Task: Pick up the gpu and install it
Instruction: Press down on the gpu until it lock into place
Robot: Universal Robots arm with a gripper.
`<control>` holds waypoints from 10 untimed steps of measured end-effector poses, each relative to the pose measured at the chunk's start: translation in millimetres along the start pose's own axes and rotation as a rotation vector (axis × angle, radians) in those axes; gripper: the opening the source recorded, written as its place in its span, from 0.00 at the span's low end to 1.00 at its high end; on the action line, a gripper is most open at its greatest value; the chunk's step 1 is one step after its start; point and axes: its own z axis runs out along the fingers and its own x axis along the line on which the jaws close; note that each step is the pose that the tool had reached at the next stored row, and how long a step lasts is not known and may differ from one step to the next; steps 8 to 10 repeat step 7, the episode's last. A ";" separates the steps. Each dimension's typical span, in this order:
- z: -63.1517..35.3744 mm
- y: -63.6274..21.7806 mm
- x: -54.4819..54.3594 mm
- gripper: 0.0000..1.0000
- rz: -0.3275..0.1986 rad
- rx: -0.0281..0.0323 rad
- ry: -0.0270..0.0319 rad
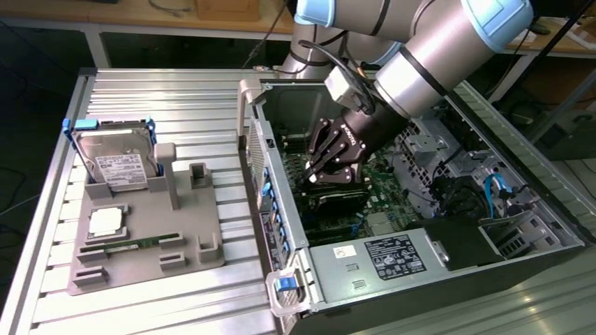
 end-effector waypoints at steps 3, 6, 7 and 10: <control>0.0 0.0 0.0 0.11 0.000 0.0000 -0.0001; 0.0 0.0 0.0 0.11 0.000 0.0000 0.0000; 0.0 0.0 0.0 0.11 0.000 0.0000 0.0000; 0.0 0.0 0.0 0.11 0.000 0.0000 0.0000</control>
